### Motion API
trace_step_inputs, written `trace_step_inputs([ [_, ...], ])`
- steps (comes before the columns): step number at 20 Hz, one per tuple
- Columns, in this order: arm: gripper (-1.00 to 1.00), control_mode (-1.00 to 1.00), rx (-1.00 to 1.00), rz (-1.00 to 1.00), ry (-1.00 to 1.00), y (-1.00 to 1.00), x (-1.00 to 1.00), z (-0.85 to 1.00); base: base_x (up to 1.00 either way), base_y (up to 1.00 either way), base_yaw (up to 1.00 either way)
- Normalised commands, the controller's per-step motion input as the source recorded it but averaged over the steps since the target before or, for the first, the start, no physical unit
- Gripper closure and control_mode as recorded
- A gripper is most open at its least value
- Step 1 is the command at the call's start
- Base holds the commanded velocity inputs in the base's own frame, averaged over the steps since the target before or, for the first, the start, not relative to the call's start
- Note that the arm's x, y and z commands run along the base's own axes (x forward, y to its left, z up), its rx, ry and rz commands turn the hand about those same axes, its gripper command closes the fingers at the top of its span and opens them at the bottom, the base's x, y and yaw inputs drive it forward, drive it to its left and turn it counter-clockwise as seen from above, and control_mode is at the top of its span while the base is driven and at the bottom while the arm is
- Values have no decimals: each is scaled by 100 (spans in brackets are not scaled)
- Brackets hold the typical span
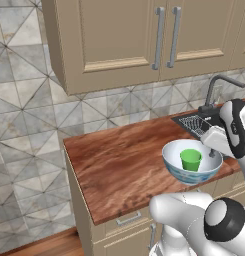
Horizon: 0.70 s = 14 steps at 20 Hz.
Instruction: Place the cup inside the bowl on the dining table and move the bowl to any counter.
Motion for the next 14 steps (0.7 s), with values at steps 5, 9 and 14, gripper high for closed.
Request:
trace_step_inputs([
  [5,100,100,0,0,0,0,0,0,0,0,0],
  [9,100,100,0,0,0,0,0,0,0,0,0],
  [14,100,-100,0,0,0,0,0,0,0,0,0],
])
